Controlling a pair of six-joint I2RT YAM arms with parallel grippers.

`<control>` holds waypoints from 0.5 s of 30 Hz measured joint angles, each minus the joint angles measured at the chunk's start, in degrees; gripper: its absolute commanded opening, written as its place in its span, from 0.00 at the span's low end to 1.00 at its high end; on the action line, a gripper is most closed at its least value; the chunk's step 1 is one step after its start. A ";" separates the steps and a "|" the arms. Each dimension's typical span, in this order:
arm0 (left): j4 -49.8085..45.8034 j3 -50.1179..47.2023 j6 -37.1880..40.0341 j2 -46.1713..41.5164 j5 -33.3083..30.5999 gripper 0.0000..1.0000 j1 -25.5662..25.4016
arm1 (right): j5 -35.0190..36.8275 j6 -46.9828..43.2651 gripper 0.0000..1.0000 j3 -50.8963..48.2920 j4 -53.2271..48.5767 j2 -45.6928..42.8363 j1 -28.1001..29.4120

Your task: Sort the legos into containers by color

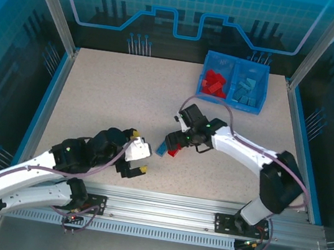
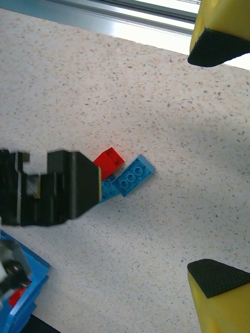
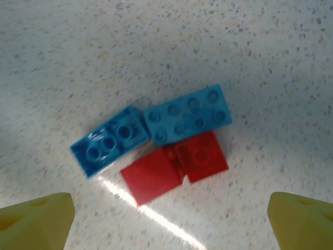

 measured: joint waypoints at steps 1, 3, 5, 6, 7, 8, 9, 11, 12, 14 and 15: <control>-0.33 -0.22 0.61 -0.26 -0.28 0.99 0.00 | 1.38 0.37 1.00 1.90 -0.46 2.32 0.00; -0.35 -1.29 1.79 -1.11 -0.98 0.99 -0.07 | 3.91 2.47 0.99 5.35 -1.75 6.05 -0.02; -0.50 -2.75 2.58 -2.05 -1.22 0.99 -0.07 | 5.84 5.95 0.99 8.96 -3.50 9.46 -0.04; -0.81 -3.17 2.97 -2.25 -1.40 0.99 -0.07 | 6.71 8.24 0.97 11.04 -4.50 11.28 -0.04; -1.05 -3.45 3.17 -2.29 -1.57 0.99 -0.11 | 7.21 10.34 0.93 12.83 -5.42 12.90 -0.04; -1.22 -3.56 3.37 -2.29 -1.70 0.99 -0.11 | 7.76 12.33 0.91 14.45 -6.16 14.38 -0.04; -1.25 -3.65 3.54 -2.29 -1.97 0.99 -0.11 | 8.26 14.32 0.90 15.87 -6.82 15.82 -0.04; -1.27 -3.67 3.56 -2.29 -2.16 0.99 -0.11 | 9.25 17.66 0.85 17.86 -8.09 18.34 -0.02; -1.29 -3.67 3.56 -2.29 -2.29 0.99 -0.11 | 9.51 19.17 0.81 18.49 -8.55 19.43 -0.04; -1.33 -3.67 3.56 -2.29 -2.49 0.99 -0.11 | 9.60 21.31 0.77 19.28 -9.40 21.31 -0.04; -1.44 -3.67 3.56 -2.29 -2.51 0.99 -0.11 | 9.57 22.45 0.75 19.78 -10.16 22.36 -0.02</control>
